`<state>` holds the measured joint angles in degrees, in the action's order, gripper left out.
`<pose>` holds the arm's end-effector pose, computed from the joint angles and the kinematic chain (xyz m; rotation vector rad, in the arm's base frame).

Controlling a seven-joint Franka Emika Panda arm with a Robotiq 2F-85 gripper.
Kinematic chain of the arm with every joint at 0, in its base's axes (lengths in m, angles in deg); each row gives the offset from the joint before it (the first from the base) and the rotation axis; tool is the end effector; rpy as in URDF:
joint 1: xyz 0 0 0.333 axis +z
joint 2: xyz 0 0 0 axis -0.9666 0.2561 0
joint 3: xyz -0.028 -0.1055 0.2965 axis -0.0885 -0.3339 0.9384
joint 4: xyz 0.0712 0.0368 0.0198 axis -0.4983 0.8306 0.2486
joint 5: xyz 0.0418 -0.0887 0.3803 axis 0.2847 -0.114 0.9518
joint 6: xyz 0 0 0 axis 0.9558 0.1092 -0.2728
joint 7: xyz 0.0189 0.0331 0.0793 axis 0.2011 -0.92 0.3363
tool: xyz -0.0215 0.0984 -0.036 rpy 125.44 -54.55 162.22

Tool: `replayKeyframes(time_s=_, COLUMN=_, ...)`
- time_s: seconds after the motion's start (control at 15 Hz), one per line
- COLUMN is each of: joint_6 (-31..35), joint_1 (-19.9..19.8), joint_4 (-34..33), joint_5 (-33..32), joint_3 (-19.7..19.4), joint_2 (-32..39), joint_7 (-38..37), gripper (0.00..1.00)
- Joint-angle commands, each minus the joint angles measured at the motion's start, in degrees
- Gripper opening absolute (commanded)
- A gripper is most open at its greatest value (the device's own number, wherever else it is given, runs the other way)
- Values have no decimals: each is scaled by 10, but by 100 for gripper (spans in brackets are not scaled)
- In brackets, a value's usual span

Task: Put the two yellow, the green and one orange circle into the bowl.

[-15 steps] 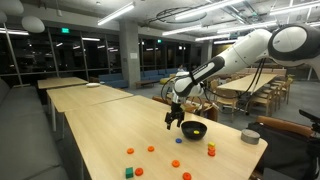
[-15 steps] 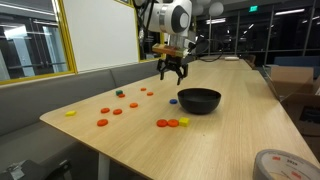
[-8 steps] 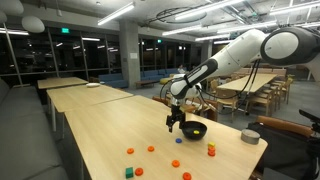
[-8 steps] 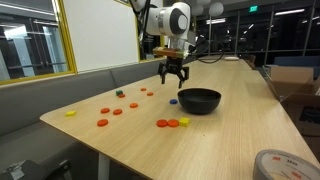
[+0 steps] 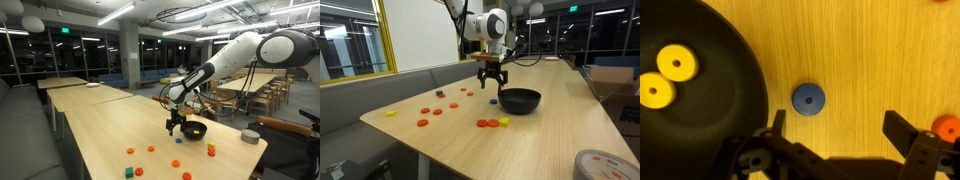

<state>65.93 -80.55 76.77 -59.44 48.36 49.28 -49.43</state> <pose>0.6499 -0.0346 0.2679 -3.0633 0.2154 0.1005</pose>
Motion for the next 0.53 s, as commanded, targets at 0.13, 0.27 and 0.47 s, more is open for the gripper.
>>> replayKeyframes(time_s=0.13, joint_6=4, joint_1=37, joint_4=0, joint_5=-12, joint_3=-40, joint_2=3, joint_7=-74, gripper=100)
replayKeyframes(time_s=0.27, joint_6=21, joint_1=45, joint_4=10, joint_5=-17, joint_3=-50, joint_2=1, joint_7=-101, gripper=100)
replayKeyframes(time_s=0.47, joint_6=57, joint_1=49, joint_4=26, joint_5=-8, joint_3=-56, joint_2=2, joint_7=-127, gripper=100)
